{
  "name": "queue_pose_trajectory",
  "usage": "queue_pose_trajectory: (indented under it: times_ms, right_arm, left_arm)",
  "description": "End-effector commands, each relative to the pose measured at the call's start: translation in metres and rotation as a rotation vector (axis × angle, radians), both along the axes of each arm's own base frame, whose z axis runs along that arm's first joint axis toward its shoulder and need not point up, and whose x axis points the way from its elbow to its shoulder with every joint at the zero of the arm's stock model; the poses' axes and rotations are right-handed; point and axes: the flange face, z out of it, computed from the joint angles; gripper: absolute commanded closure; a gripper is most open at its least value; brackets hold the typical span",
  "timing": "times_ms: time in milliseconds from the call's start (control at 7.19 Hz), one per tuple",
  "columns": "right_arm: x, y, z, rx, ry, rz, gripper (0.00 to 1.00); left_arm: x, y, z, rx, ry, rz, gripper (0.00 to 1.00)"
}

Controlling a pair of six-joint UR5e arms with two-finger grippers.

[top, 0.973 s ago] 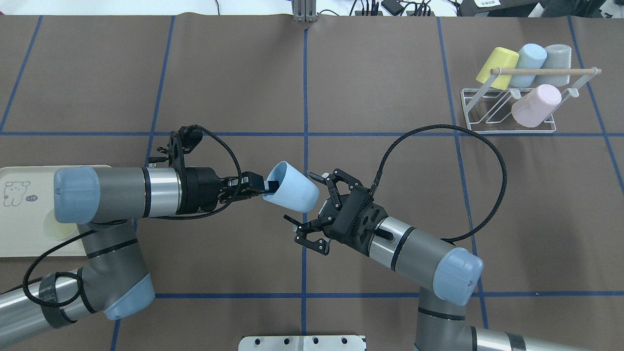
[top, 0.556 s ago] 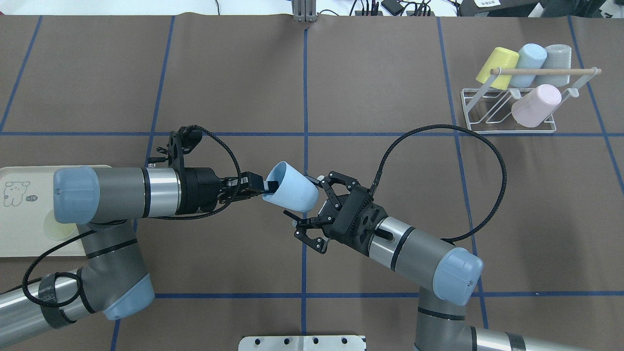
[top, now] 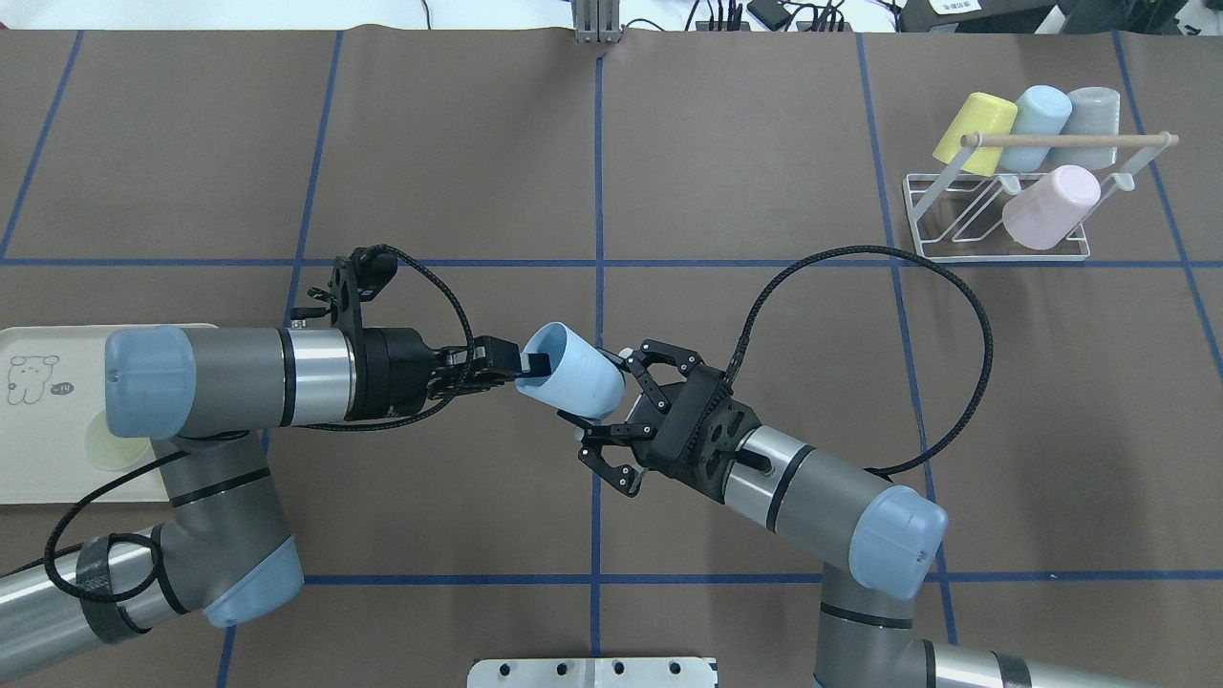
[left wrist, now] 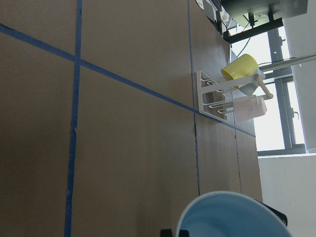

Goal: Transfer IKEA cup to right arm and place on rack

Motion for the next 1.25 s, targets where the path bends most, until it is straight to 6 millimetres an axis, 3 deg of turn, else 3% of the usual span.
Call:
queue_pose_trajectory:
  times_ms: [0,139,278,417,695,834,1112]
  right_arm:
    - [0.000,0.000,0.001,0.000,0.001,0.001,0.62]
    - [0.000,0.000,0.001,-0.001,0.003,0.002,0.62]
    - [0.001,-0.002,0.003,-0.002,0.007,0.006,0.71]
    - [0.003,-0.009,0.004,-0.004,0.018,0.021,0.97]
    - [0.013,-0.029,0.007,-0.011,0.036,0.057,1.00]
    - [0.010,-0.041,0.015,-0.043,0.114,0.075,1.00]
    - [0.019,-0.097,0.038,-0.142,0.377,0.170,1.00]
  left_arm:
    - [-0.004,-0.004,0.000,0.001,-0.001,-0.009,0.00]
    - [-0.009,-0.008,0.000,0.003,0.000,-0.015,0.00]
    - [-0.020,-0.019,0.008,-0.004,-0.018,-0.036,0.00]
    - [-0.037,-0.024,0.037,0.020,-0.070,-0.047,0.00]
    - [-0.094,-0.022,0.084,0.095,-0.164,-0.053,0.00]
    - [-0.115,-0.014,0.096,0.121,-0.191,-0.050,0.00]
    - [-0.122,-0.011,0.101,0.124,-0.199,-0.049,0.00]
